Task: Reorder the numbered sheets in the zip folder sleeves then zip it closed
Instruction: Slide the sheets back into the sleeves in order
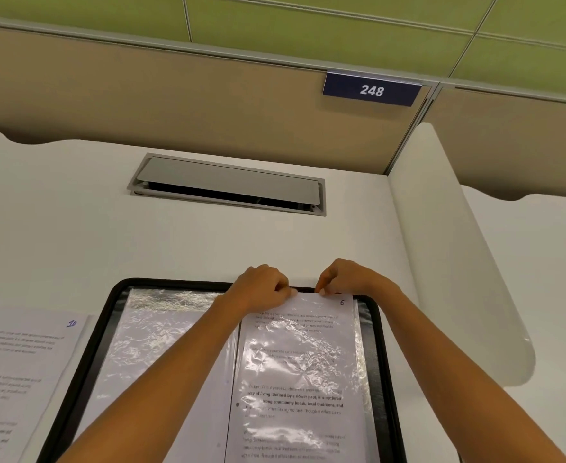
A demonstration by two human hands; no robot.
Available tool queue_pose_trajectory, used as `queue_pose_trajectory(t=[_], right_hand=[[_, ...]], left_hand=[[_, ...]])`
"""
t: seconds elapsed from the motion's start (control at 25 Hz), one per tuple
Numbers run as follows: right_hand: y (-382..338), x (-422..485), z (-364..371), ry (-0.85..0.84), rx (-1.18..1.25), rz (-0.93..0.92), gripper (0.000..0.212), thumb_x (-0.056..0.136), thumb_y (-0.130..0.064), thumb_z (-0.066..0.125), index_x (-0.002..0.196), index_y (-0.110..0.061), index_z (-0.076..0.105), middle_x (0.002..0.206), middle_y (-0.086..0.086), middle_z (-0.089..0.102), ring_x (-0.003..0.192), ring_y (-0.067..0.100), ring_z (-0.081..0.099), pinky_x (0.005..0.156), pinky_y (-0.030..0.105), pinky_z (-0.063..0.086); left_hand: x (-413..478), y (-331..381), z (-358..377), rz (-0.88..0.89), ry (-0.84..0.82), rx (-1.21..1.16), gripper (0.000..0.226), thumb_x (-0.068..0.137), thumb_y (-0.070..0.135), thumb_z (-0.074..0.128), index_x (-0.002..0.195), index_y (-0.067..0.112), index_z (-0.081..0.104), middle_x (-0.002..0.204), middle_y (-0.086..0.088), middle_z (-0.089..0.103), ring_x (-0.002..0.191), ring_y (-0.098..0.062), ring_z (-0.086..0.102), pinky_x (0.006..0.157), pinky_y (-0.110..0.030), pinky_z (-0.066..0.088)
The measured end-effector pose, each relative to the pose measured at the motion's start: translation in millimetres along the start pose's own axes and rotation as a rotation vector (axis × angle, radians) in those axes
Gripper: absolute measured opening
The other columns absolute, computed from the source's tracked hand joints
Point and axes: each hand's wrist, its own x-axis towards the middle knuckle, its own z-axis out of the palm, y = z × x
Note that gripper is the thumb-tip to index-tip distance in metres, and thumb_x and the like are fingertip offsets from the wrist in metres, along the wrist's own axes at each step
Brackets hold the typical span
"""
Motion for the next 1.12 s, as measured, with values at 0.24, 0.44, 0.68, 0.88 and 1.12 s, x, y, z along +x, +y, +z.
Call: queue_pose_trajectory(t=[0.24, 0.44, 0.68, 0.88, 1.12], right_hand=[[-6, -8, 8, 0.018, -0.003, -0.052, 0.015, 0.082, -0.024, 0.073, 0.097, -0.023, 0.073, 0.092, -0.005, 0.068, 0.091, 0.014, 0.061, 0.086, 0.028, 0.047], [-6, -23, 15, 0.033, -0.014, -0.087, 0.012, 0.079, -0.029, 0.076, 0.088, -0.022, 0.074, 0.091, -0.007, 0.071, 0.091, 0.009, 0.063, 0.083, 0.025, 0.048], [-7, -41, 21, 0.030, -0.060, -0.079, 0.004, 0.083, -0.021, 0.071, 0.084, -0.025, 0.071, 0.084, -0.009, 0.067, 0.082, 0.005, 0.058, 0.074, 0.019, 0.043], [-4, -51, 18, 0.119, -0.036, -0.095, 0.010, 0.085, -0.021, 0.069, 0.093, -0.020, 0.074, 0.093, -0.003, 0.070, 0.092, 0.012, 0.062, 0.081, 0.022, 0.045], [4, -59, 20, 0.172, -0.007, -0.095, 0.008, 0.086, -0.017, 0.066, 0.089, -0.021, 0.073, 0.084, -0.008, 0.066, 0.080, 0.003, 0.056, 0.068, 0.014, 0.038]], left_hand=[[-13, 1, 5, 0.050, 0.038, -0.013, 0.012, 0.088, 0.026, 0.065, 0.098, 0.026, 0.060, 0.085, 0.012, 0.067, 0.075, -0.009, 0.058, 0.069, -0.028, 0.047], [-20, 3, 4, 0.022, -0.006, -0.001, 0.013, 0.095, 0.018, 0.048, 0.096, 0.020, 0.060, 0.088, 0.008, 0.071, 0.078, -0.013, 0.062, 0.084, -0.033, 0.047], [-26, 17, 6, 0.058, 0.031, 0.003, 0.020, 0.096, 0.031, 0.047, 0.101, 0.021, 0.063, 0.080, 0.009, 0.064, 0.076, -0.013, 0.057, 0.092, -0.030, 0.035], [-21, 26, 15, 0.032, -0.002, -0.225, 0.014, 0.088, 0.031, 0.061, 0.097, 0.022, 0.065, 0.095, 0.008, 0.067, 0.087, -0.010, 0.062, 0.079, -0.028, 0.052], [-20, 31, 20, 0.011, -0.060, -0.273, 0.014, 0.086, 0.019, 0.053, 0.092, 0.020, 0.066, 0.078, 0.006, 0.073, 0.075, -0.007, 0.068, 0.079, -0.037, 0.057]])
